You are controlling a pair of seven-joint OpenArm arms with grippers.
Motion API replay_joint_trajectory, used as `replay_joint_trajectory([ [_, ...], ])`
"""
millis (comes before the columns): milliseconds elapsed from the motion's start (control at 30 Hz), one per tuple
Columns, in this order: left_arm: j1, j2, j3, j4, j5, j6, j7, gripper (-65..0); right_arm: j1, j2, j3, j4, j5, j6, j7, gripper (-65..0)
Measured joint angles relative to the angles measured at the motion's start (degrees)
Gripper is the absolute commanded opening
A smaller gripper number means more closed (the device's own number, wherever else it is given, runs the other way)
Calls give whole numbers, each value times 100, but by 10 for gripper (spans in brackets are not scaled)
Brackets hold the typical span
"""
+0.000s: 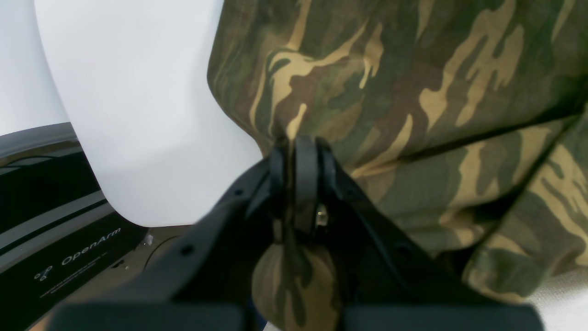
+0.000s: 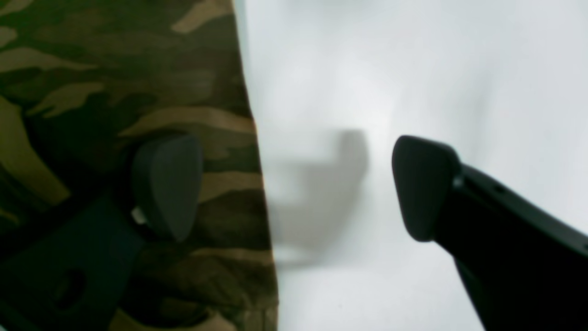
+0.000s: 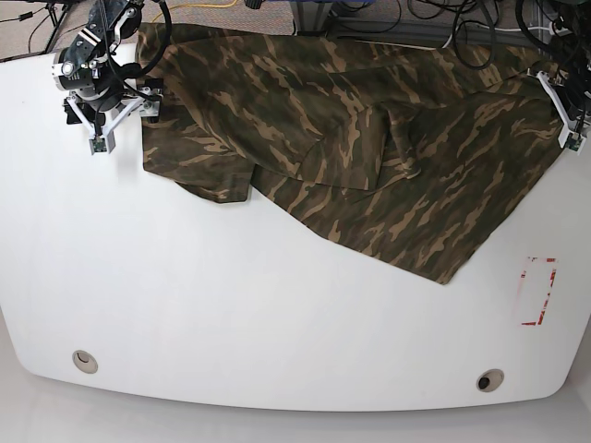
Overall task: Layout the t-shirt on the table in an organized manner, then fold the t-shirt properly
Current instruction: 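Regrasp the shirt corner with the right gripper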
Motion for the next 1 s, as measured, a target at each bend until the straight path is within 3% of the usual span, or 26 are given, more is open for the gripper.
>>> replay_joint_trajectory([
  [867, -2, 0, 11, 0, 2, 0, 2, -650, -236, -365, -173, -7, 11, -42, 214, -25],
  [933, -4, 0, 9, 0, 2, 0, 0, -650, -236, -363, -173, -7, 15, -39, 212, -44],
  [1000, -4, 0, 9, 0, 0, 0, -2, -650, -238, -363, -173, 0, 15, -37, 214, -113],
])
